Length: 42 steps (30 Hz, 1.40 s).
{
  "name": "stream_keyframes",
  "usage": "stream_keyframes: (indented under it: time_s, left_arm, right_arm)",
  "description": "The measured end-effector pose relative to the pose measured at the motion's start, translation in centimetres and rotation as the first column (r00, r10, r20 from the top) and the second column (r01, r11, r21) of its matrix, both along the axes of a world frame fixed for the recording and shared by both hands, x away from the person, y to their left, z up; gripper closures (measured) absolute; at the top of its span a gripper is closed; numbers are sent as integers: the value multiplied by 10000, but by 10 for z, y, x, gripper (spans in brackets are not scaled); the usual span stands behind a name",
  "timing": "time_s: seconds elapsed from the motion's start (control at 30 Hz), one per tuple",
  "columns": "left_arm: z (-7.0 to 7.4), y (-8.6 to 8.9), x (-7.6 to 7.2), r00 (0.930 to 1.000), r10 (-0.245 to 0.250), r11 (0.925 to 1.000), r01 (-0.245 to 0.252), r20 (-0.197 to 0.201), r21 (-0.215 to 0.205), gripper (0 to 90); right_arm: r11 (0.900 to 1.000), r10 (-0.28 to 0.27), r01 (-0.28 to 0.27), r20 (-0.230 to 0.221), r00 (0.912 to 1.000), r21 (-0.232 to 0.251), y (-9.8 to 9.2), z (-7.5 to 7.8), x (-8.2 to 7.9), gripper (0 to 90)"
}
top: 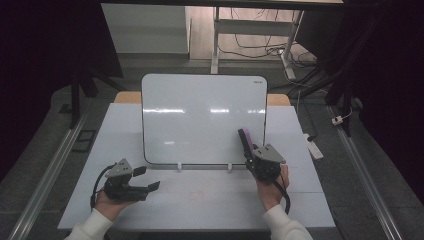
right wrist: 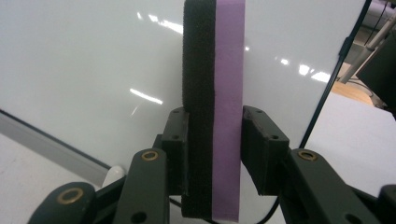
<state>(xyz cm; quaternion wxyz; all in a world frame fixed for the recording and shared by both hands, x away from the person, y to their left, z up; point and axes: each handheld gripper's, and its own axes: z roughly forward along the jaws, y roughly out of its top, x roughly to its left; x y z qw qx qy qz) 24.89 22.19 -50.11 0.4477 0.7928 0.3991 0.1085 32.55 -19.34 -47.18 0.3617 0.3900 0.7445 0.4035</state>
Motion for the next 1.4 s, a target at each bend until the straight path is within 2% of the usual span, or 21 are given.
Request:
stream_keyframes:
  time_s: [0.17, 0.3, 0.43, 0.5, 0.6, 0.9, 1.07, 1.17, 1.4]
  left_arm:
    - [-1, 1, -1, 10000, 7, 10000, -7, -9, 48, 219]
    - [-3, 3, -1, 10000, 47, 10000, -47, -33, 68, 218]
    - [-4, 6, -2, 9999, 110, 9999, -110, -47, 69, 219]
    - [-4, 7, -2, 9999, 142, 9999, -142, -52, 84, 219]
    - [-5, 9, -2, 9999, 153, 9998, -153, -77, 105, 219]
    - [-10, 14, -5, 9998, 169, 9993, -165, -125, 325, 219]
    - [-12, 16, -6, 9997, 163, 9989, -156, -170, 439, 216]
    - [-14, 17, -7, 9995, 173, 9985, -159, -261, 526, 210]
    - [-19, 26, -6, 9980, 481, 9968, -453, -416, 655, 192]
  right_arm:
    - [10000, 66, -66, 80, 9999, -55, 1, 0, 1, 600]
    - [9997, 183, -186, 190, 9997, 129, -4, 2, -2, 477]
    - [9961, 731, -733, 61, 9973, 493, -13, 4, -7, 427]
    - [9911, 1130, -1125, -19, 9936, 710, -20, 4, -9, 414]
    - [9862, 1471, -1458, -114, 9890, 790, -28, 3, -12, 393]
    - [9640, 2527, -2476, -447, 9665, 974, -58, -4, -28, 380]
    - [9634, 2620, -2569, -662, 9628, 764, -76, -13, -36, 377]
    - [9628, 2646, -2568, -1000, 9592, 840, -87, -22, -38, 375]
    - [9635, 2671, -2619, -1335, 9544, 551, -93, -33, -32, 368]
